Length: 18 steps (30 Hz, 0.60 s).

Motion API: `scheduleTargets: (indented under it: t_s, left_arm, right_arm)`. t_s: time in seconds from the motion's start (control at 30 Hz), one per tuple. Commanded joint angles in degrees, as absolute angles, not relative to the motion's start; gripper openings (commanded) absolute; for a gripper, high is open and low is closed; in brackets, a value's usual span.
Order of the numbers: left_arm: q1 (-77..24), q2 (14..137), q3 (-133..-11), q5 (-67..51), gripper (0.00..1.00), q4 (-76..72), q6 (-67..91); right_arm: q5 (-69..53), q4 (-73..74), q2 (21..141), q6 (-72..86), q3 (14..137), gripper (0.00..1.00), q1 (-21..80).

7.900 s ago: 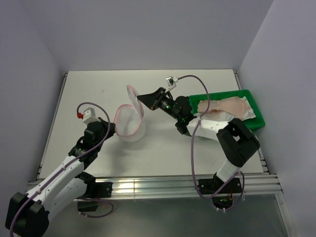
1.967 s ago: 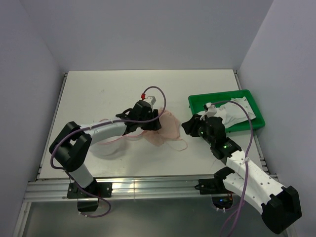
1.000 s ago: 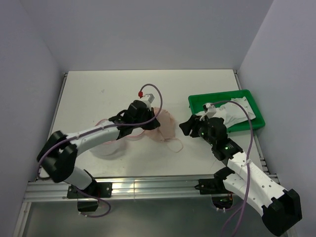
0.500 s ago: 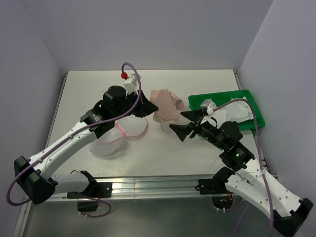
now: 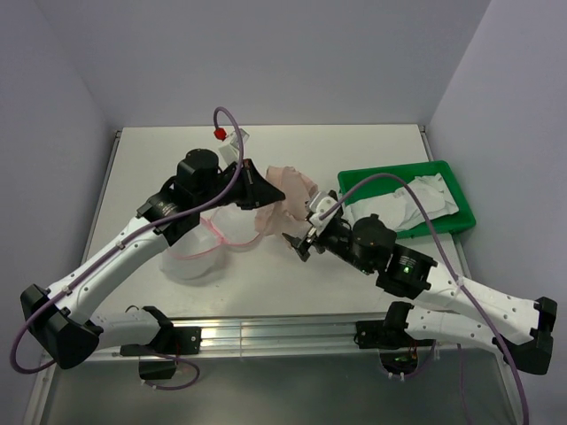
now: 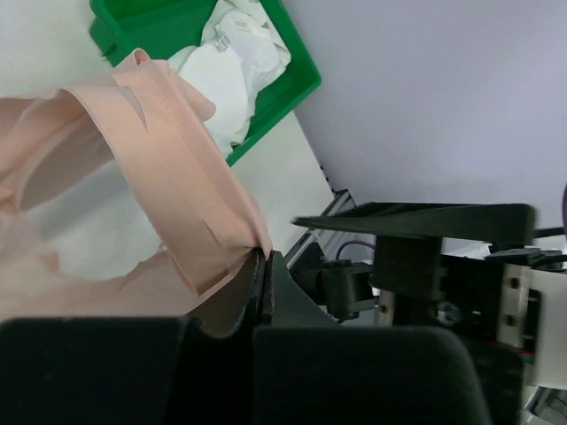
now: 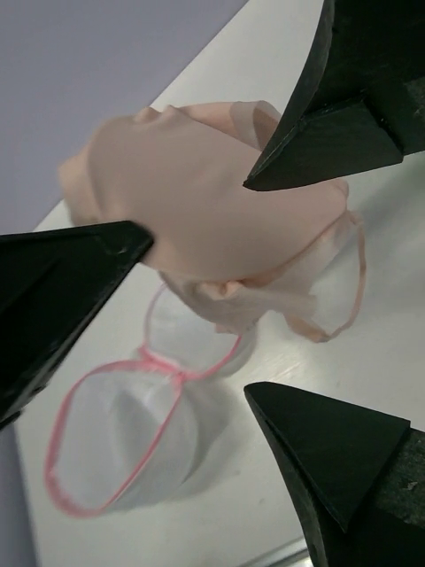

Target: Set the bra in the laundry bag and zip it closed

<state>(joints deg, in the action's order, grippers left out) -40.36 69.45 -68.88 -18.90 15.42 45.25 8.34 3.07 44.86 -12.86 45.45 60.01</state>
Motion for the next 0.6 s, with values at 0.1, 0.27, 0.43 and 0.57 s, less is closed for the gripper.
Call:
scheduleTargets:
  t_s: [0.1,0.27,0.43,0.57]
  left_arm:
    - [-39.6,67.7,-70.4,-24.7,0.0,11.2,48.3]
    - [-39.2,68.5,-70.7,-27.8,0.0,10.9,49.4]
    - [-39.0,68.9,-71.1,-30.0,0.0,12.1,48.8]
    - [-38.7,68.2,-70.8,-30.7,0.0,12.1,48.8]
  right_arm:
    - [17.0,3.6,46.8,-18.8,49.0,0.95,61.0]
    - [20.3,2.5,49.9,-21.1,49.9,0.94,61.0]
    - [19.4,0.3,51.2,-22.7,49.8,0.87,60.9]
    - [20.1,1.1,52.6,-23.6,51.2,0.72,60.5]
